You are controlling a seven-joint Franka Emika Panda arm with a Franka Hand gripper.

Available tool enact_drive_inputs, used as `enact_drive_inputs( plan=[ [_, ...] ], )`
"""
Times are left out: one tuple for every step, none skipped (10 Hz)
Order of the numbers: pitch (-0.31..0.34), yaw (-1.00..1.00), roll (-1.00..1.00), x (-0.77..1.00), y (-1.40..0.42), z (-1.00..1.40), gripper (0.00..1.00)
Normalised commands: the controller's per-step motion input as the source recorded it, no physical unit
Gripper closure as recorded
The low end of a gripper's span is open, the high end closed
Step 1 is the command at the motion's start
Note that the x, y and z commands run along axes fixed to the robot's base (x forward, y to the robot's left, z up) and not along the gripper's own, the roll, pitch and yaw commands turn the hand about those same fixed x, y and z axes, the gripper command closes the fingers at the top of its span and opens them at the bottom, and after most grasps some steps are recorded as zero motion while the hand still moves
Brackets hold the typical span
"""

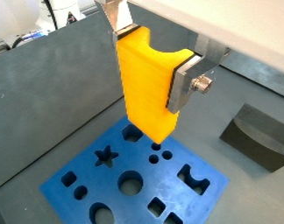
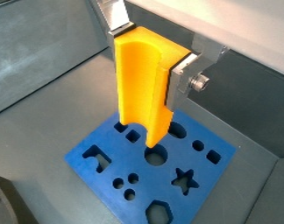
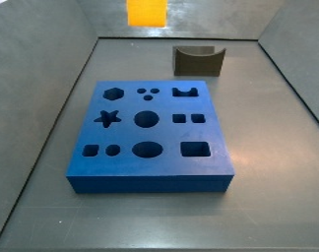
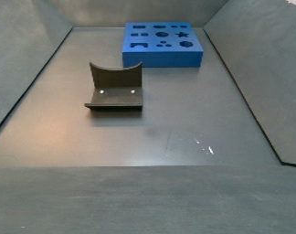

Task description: Insert the arch object.

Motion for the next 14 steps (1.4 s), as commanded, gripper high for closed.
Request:
enact_drive_inputs(
  plan=[
    [-0.104, 0.00, -0.22, 0.60, 0.39, -0.61, 1.00],
    [-0.139, 0.00, -0.22, 0.72, 0.37, -0.57, 1.00],
    [-0.149, 0.00, -0.21, 0.72, 0.35, -0.55, 1.00],
    [-0.186, 0.00, -0.13, 0.58, 0.21, -0.63, 1.00],
    [-0.211, 0.00, -0.07, 0.41, 0.15, -0.68, 1.00],
    [-0.246, 0.00, 0.00, 0.16, 0.02, -0.65, 1.00],
    [-0.266, 0.00, 0.00, 0.05, 0.00, -0.63, 1.00],
    [-0.286, 0.00, 0.00, 0.00, 0.03, -0.59, 1.00],
    [-0.233, 0.09, 0.00, -0.06, 0.13, -0.47, 1.00],
    [-0.089, 0.13, 0.05, 0.00, 0.16, -0.30, 1.00],
    [0.000, 0.07, 0.10, 0.00, 0.14, -0.21, 1.00],
    [0.019, 0.00, 0.06, 0.00, 0.15, -0.25, 1.00],
    [0.036, 0.03, 0.00, 0.03, 0.05, -0.29, 1.00],
    [0.066, 0.09, 0.00, 0.10, 0.06, -0.33, 1.00]
  ],
)
